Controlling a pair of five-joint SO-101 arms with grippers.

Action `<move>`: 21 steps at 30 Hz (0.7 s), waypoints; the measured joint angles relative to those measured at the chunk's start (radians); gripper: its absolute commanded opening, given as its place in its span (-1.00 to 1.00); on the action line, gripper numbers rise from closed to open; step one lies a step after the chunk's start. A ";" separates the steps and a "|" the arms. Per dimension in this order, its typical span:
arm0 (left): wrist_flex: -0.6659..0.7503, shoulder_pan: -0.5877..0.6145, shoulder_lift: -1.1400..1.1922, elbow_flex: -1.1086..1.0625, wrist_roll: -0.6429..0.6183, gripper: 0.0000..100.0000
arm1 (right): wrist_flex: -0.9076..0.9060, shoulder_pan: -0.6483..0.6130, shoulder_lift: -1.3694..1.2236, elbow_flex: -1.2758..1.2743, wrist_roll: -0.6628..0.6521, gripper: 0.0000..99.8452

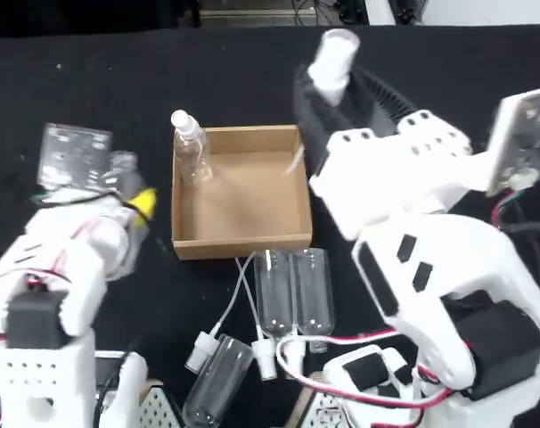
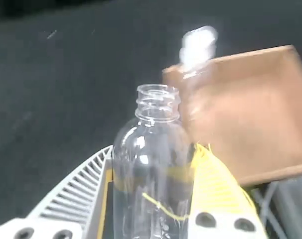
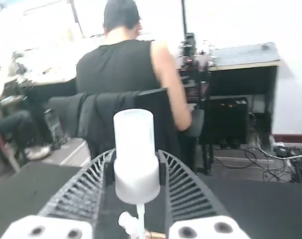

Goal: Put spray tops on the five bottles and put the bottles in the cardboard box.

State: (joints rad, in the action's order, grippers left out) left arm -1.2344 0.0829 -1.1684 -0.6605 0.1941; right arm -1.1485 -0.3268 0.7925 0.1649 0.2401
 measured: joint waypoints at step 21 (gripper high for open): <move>0.582 -0.350 -0.446 -0.577 -0.158 -0.92 | 0.342 -0.109 -0.002 -0.275 0.071 -0.98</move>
State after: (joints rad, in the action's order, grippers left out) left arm -0.6529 -0.2670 -1.6149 -1.2375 0.0361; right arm -0.8063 -0.4358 0.7910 -0.1097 0.3107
